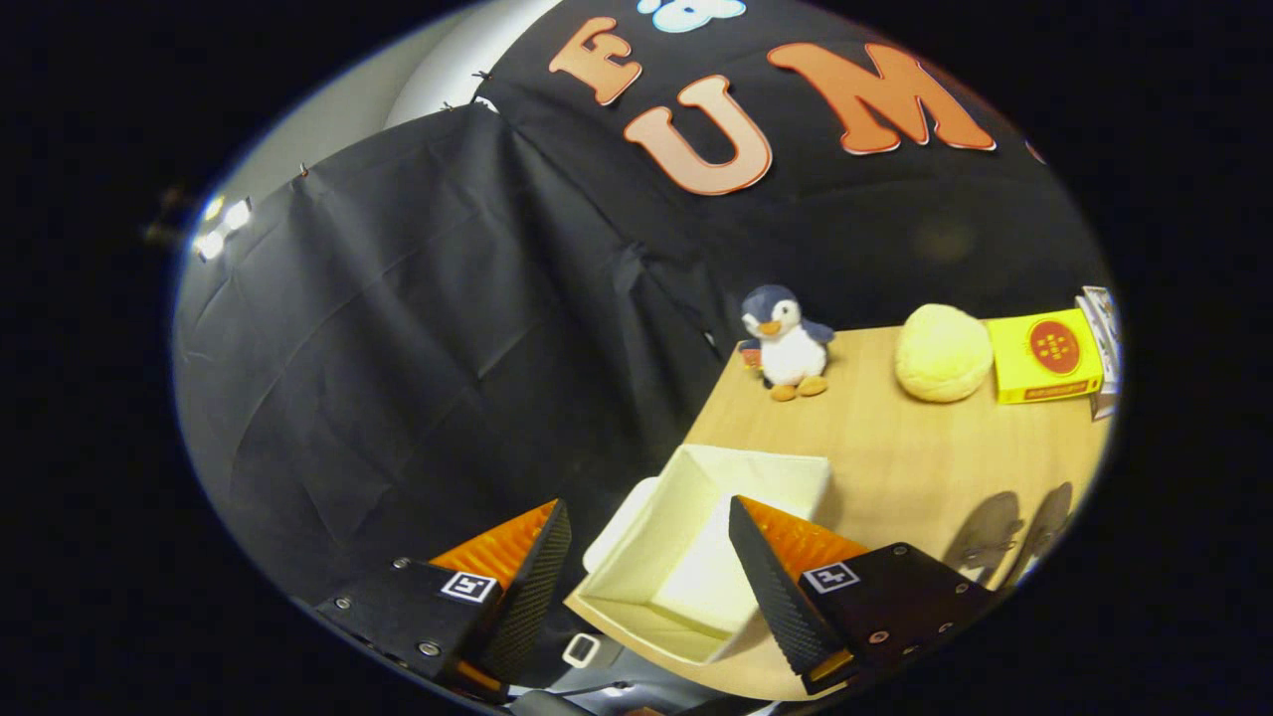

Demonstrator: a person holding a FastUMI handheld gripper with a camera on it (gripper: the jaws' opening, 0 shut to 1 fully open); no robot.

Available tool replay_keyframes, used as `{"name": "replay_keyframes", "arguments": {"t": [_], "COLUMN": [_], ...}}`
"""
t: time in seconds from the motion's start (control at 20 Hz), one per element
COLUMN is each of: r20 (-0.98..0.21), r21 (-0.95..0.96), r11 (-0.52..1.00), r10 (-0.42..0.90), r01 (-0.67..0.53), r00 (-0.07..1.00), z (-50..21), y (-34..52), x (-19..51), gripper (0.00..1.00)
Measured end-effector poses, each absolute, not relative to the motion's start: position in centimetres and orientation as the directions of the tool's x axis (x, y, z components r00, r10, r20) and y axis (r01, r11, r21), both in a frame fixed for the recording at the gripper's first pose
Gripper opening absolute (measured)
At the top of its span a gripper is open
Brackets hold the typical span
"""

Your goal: Open the storage box then place both shoes into the box .Put the left shoe in first, then the right shoe, with the right side of both shoes facing outward in a uniform manner.

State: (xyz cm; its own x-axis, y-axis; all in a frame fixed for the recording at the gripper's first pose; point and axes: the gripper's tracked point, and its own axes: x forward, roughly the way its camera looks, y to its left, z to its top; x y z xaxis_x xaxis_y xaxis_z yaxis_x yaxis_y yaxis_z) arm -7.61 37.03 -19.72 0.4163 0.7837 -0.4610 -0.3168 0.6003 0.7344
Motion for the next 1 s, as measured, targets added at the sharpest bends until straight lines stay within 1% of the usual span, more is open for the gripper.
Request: {"name": "replay_keyframes", "arguments": {"t": [0.1,0.25,0.45,0.6,0.85,1.0], "r20": [-0.493,-0.553,-0.656,-0.717,-0.816,-0.862], "r21": [0.690,0.622,0.546,0.520,0.478,0.437], "r11": [0.655,0.724,0.802,0.831,0.867,0.887], "r10": [0.737,0.675,0.590,0.550,0.497,0.460], "r01": [-0.308,-0.297,-0.244,-0.196,-0.137,-0.146], "r00": [0.462,0.488,0.471,0.429,0.297,0.213], "z": [-21.2,-23.5,-27.7,-31.4,-39.2,-43.0], "y": [32.8,27.0,21.4,19.0,17.4,17.2], "x": [-6.8,-7.2,-8.6,-9.9,-12.9,-14.7], "gripper": [0.97,0.98,0.99,0.99,0.97,0.90]}}
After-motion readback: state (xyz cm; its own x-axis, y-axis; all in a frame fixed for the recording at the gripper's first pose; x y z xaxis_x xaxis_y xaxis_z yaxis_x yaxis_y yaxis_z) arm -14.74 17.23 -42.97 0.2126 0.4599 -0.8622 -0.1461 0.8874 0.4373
